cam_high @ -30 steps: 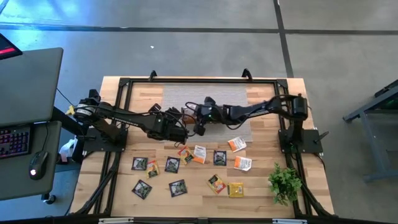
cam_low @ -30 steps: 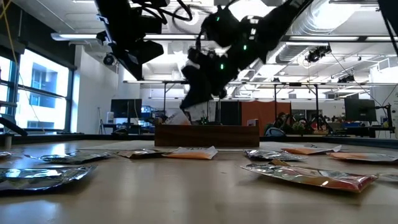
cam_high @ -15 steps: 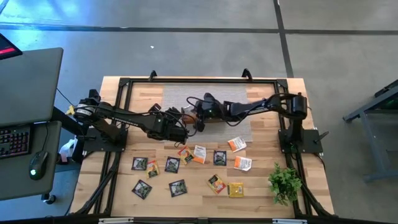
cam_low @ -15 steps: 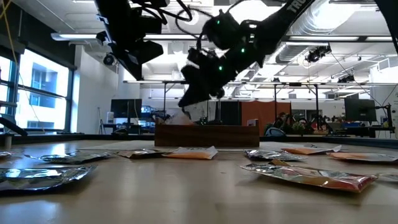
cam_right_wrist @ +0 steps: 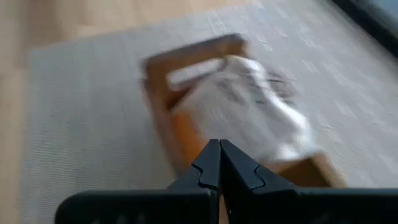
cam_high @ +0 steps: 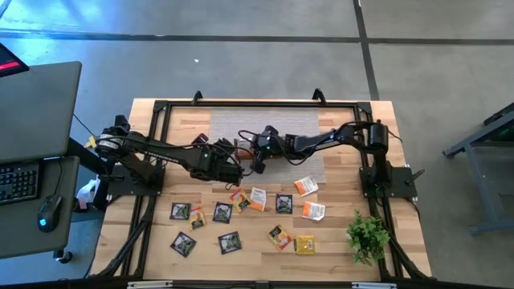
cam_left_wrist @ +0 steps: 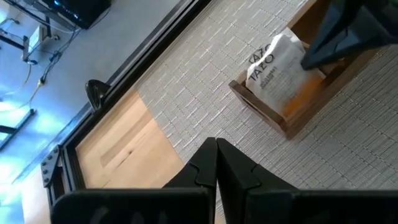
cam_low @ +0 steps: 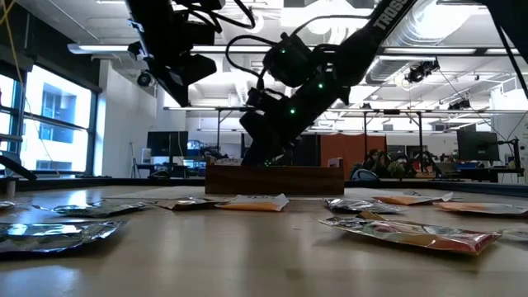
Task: Pick & Place Tea
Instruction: Put the orange tea bag into the left section of the wooden organizer
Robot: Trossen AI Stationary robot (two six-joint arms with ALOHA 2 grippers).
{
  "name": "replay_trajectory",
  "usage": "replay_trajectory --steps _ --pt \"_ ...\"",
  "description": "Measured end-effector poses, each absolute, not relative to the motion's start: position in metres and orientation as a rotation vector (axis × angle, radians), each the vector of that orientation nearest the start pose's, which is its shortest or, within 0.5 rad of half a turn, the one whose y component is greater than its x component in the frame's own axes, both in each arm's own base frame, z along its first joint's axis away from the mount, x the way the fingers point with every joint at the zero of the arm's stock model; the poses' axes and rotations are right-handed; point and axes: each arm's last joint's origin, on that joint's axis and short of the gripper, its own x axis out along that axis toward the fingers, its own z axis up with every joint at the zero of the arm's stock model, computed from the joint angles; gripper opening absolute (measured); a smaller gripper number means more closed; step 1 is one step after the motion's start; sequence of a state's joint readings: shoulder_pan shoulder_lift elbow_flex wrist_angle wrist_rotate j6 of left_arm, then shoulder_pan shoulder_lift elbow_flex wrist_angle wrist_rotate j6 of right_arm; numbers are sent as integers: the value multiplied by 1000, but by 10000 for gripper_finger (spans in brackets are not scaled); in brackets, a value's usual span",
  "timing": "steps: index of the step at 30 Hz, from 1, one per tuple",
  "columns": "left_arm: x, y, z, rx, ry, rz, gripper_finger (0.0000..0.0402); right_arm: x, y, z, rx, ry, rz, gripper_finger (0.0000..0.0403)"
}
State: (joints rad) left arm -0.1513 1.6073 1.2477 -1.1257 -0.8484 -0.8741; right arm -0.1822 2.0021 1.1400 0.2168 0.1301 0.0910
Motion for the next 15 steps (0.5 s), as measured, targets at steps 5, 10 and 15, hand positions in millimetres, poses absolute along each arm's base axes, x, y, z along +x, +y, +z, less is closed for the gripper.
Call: replay_trajectory --steps 5,10,15 --pt "287 -21 251 23 931 1047 0 408 -76 144 86 609 -274 0" --pt "287 -21 251 22 931 1047 0 401 -70 185 -25 622 -279 0" --pt "288 -21 251 19 924 1049 0 376 -44 246 -133 592 -190 0"
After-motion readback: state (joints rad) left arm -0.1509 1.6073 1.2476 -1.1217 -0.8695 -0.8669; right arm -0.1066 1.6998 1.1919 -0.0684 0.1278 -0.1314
